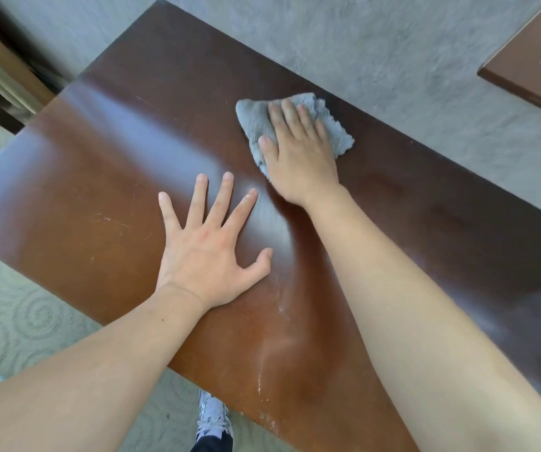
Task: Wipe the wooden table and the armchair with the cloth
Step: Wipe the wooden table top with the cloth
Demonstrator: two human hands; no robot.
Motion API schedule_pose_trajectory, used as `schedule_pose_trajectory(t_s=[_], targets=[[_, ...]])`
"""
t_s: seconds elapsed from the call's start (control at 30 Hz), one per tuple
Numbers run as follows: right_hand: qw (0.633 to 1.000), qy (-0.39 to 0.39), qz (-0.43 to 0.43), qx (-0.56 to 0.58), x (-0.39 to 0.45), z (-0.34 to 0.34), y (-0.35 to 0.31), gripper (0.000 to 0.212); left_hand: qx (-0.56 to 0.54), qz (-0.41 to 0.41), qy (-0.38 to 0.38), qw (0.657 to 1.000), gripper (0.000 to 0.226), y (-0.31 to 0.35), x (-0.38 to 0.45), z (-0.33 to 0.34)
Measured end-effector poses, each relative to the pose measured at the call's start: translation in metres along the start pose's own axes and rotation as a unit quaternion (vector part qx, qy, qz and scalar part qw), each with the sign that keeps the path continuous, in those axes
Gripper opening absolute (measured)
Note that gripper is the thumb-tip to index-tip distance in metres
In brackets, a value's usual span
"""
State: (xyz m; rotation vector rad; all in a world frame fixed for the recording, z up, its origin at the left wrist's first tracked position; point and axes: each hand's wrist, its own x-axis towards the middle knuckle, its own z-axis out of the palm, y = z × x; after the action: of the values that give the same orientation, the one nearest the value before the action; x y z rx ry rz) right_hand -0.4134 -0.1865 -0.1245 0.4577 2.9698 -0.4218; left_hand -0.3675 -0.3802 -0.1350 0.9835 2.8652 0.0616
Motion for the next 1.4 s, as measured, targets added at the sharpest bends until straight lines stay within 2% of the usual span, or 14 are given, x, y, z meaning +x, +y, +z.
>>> schedule_pose_trajectory(t_s=[0.17,0.4,0.5,0.7,0.83,0.93,1.03,1.1,1.23,1.4], targets=[[1.0,-0.013,-0.02,0.016,-0.054,0.012,-0.006,0.058,0.0,0.004,0.004,1.0,0.084,-0.001,0.001,-0.003],[0.998,-0.048,-0.032,-0.017,0.05,-0.008,-0.005,0.058,-0.002,-0.001,0.003,1.0,0.086,-0.001,0.0,-0.001],[0.999,-0.046,-0.024,-0.011,0.047,-0.006,-0.005,0.058,-0.005,-0.002,0.011,1.0,0.085,-0.002,0.0,0.001],[1.0,0.002,0.013,0.023,-0.049,0.011,0.004,0.058,-0.004,-0.001,0.011,1.0,0.085,-0.002,0.0,0.003],[0.993,0.01,0.105,0.044,-0.148,0.02,0.01,0.058,0.001,0.001,0.014,1.0,0.085,-0.002,-0.001,0.005],[0.98,0.006,0.172,0.097,-0.223,0.028,-0.008,0.058,-0.002,0.001,0.013,1.0,0.086,-0.003,0.0,0.006],[0.964,-0.003,0.193,0.182,-0.287,0.035,-0.045,0.056,-0.003,0.004,0.013,1.0,0.086,-0.003,-0.001,0.005],[0.965,-0.019,0.202,0.166,-0.313,0.046,-0.065,0.055,-0.002,0.006,0.015,1.0,0.086,-0.003,-0.002,0.004],[0.967,-0.002,0.25,0.051,-0.289,0.062,-0.077,0.064,-0.004,0.008,0.016,1.0,0.085,-0.004,-0.002,0.003],[0.978,0.05,0.2,0.022,-0.202,0.052,-0.043,0.066,-0.004,0.008,0.012,1.0,0.081,-0.005,0.0,0.004]])
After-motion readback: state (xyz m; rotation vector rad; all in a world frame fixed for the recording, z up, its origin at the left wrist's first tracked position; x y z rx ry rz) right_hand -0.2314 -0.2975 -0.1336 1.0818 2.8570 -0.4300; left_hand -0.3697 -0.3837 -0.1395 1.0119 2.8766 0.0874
